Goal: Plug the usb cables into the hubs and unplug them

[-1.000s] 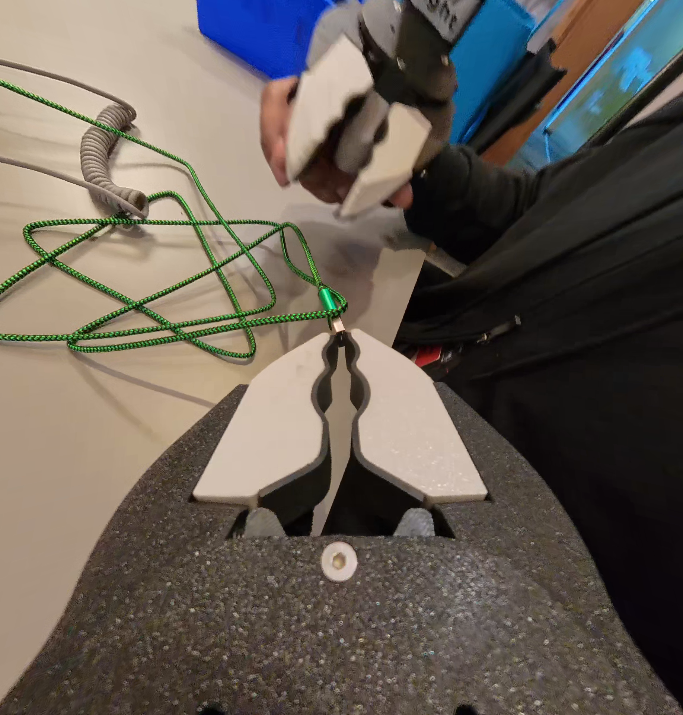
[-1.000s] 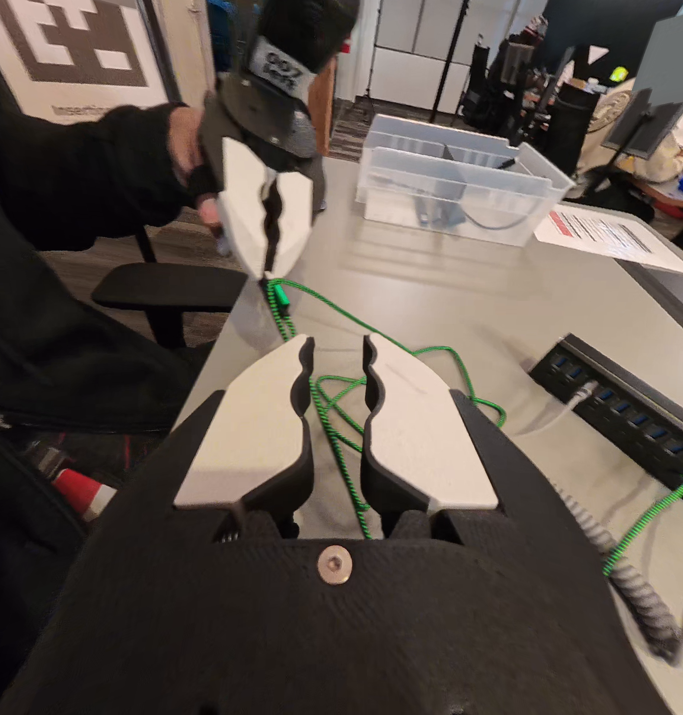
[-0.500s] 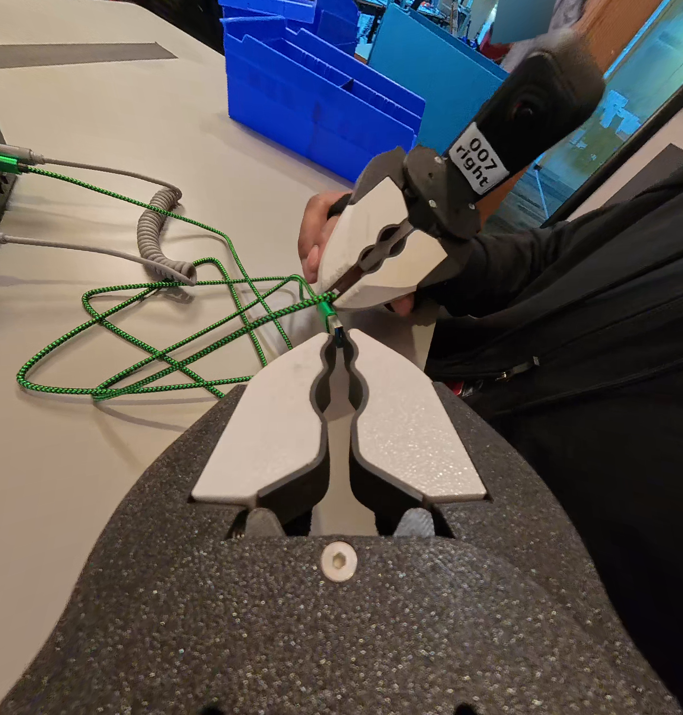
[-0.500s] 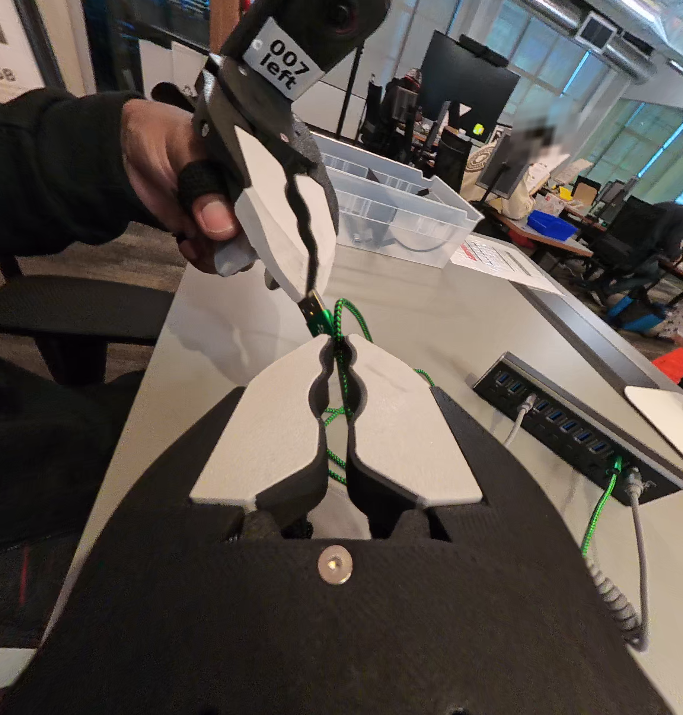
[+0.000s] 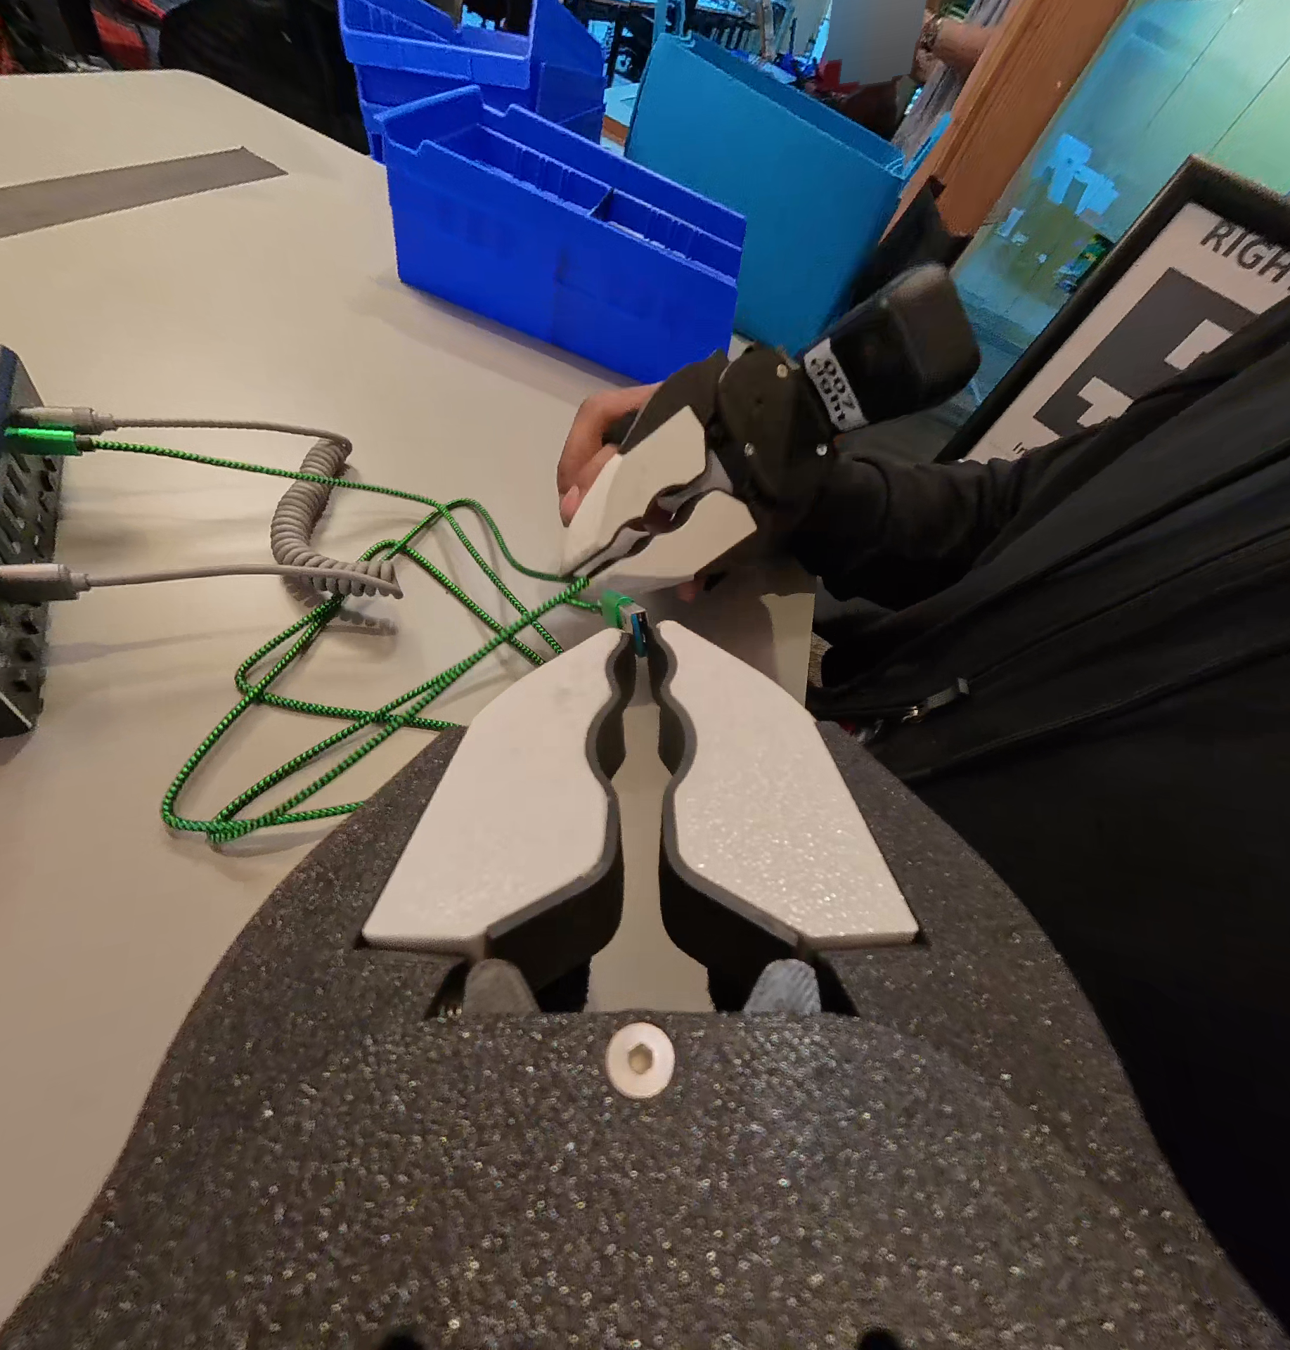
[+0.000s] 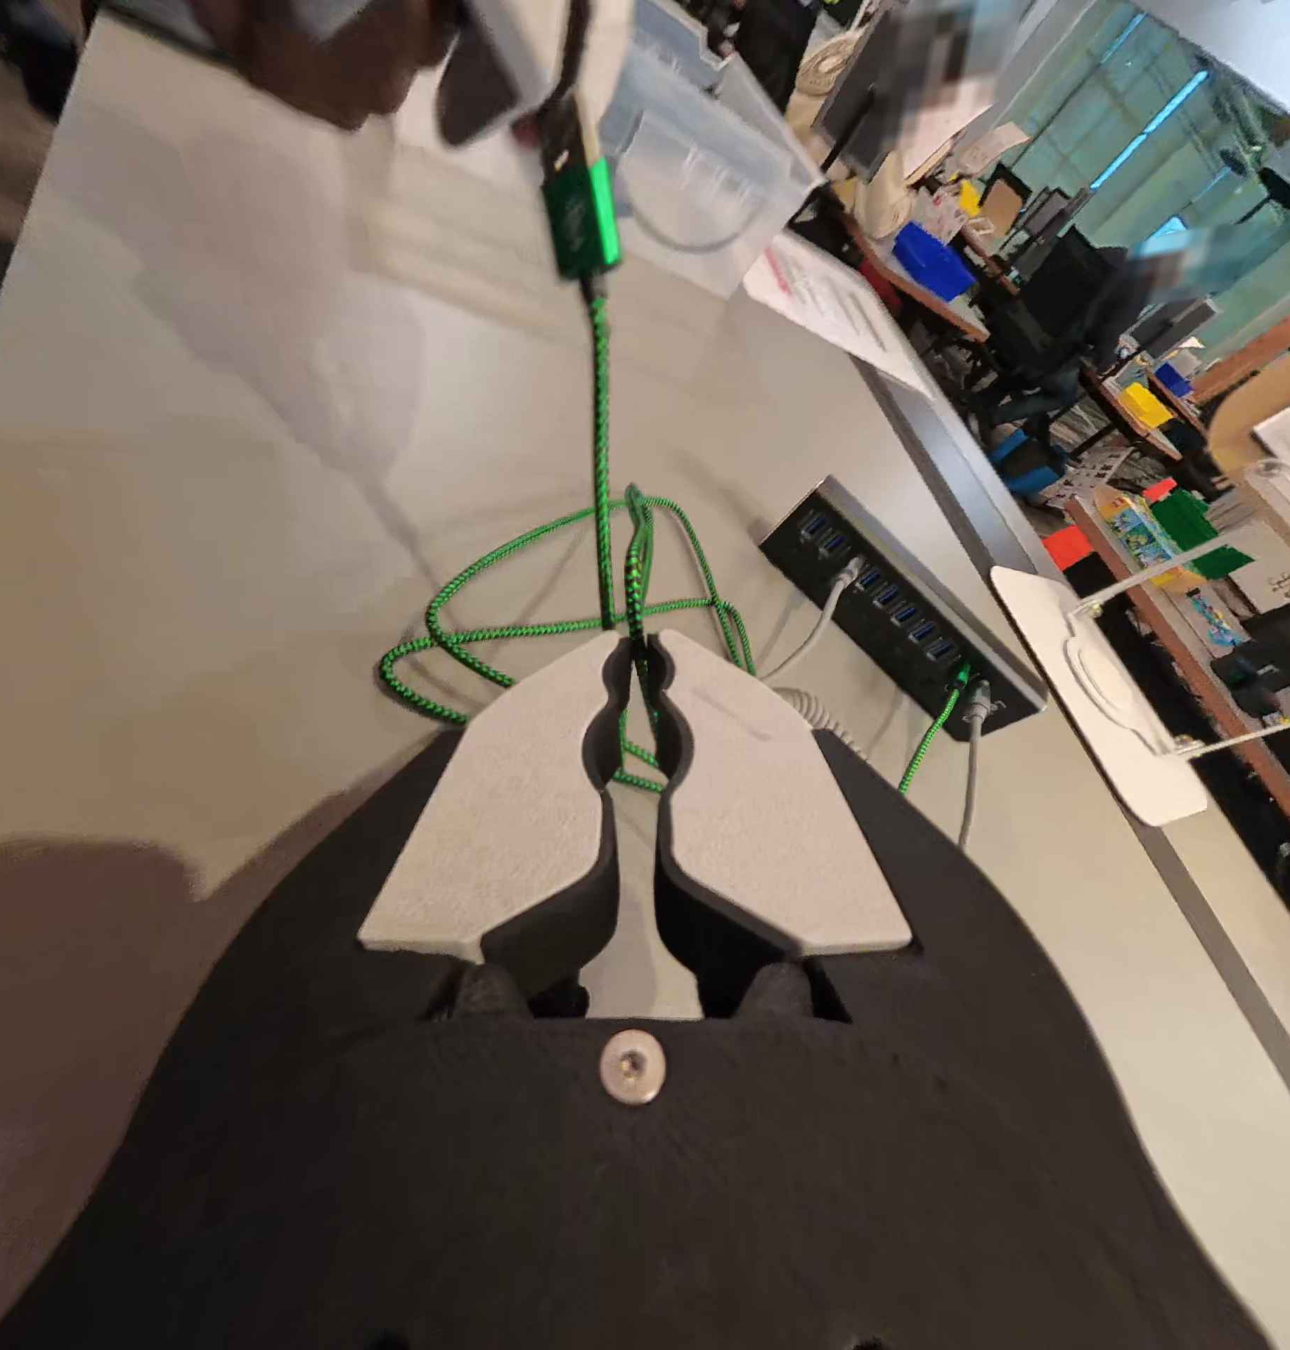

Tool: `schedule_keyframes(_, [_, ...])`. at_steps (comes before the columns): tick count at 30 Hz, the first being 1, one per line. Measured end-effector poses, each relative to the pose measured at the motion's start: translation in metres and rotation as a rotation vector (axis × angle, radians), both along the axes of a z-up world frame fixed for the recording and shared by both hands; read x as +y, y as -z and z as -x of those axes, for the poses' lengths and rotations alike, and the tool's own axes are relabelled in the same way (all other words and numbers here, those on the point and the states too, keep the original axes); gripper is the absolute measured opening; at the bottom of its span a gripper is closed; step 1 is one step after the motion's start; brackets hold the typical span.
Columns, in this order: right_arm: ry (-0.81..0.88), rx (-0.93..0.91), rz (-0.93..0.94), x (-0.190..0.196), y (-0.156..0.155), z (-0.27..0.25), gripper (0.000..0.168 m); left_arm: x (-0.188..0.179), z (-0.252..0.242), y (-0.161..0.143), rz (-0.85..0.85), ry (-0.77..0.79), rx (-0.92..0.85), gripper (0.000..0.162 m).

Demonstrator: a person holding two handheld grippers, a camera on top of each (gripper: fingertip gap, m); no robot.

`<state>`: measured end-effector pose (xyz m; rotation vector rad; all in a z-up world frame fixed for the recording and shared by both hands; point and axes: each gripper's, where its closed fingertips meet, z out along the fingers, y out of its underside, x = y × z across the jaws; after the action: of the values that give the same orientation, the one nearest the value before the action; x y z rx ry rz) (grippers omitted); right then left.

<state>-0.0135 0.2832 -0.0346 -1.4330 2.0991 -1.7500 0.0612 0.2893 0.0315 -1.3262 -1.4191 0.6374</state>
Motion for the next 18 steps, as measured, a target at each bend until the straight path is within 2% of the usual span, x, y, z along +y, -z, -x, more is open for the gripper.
schedule_keyframes(2, [-0.019,0.023,-0.024,0.004,0.005,0.001,0.004,0.000,0.001,-0.003,-0.001,0.023,0.004,0.003])
schedule_keyframes(5, [-0.095,-0.065,-0.095,0.015,-0.001,-0.003,0.020,-0.001,0.003,-0.003,-0.005,0.057,-0.001,0.003])
schedule_keyframes(10, [-0.229,-0.331,-0.189,0.023,-0.043,-0.014,0.024,-0.001,0.008,-0.001,-0.015,0.109,0.001,0.003])
schedule_keyframes(14, [-0.296,-0.309,-0.258,0.008,-0.046,-0.044,0.030,0.002,0.015,-0.003,-0.006,0.165,0.010,0.003])
schedule_keyframes(16, [-0.286,-0.285,-0.292,-0.003,-0.041,-0.053,0.025,0.001,0.017,-0.007,0.001,0.185,0.025,0.003])
schedule_keyframes(18, [-0.296,-0.317,-0.305,-0.009,-0.044,-0.057,0.008,-0.007,0.018,-0.010,-0.002,0.171,0.048,0.003])
